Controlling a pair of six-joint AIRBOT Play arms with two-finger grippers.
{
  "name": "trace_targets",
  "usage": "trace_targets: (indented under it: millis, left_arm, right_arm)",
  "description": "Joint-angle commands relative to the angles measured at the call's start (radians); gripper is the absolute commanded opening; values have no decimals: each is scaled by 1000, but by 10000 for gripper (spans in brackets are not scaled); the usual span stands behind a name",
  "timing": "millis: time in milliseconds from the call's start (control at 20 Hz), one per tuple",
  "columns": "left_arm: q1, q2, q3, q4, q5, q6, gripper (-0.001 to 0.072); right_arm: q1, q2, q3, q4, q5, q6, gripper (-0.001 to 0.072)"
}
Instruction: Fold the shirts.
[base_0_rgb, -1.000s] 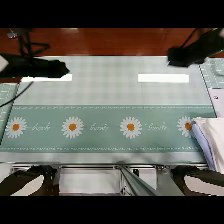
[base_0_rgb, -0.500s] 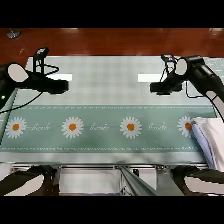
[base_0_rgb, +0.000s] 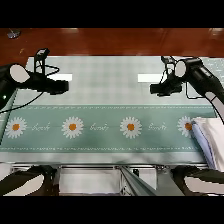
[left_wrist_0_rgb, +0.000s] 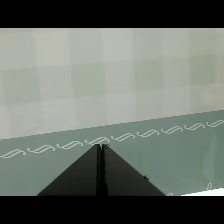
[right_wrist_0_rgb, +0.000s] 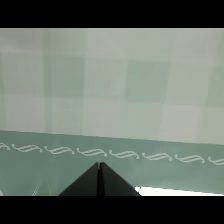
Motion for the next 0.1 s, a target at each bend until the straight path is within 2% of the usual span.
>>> trace_targets:
  millis: [0,50]
  left_arm:
    - [1,-1,0,1,0,-1,33]
    - [1,-1,0,1,0,-1,33]
  right_arm:
    - [1,0,0,0,-1,1,21]
    - [1,0,0,0,-1,1,21]
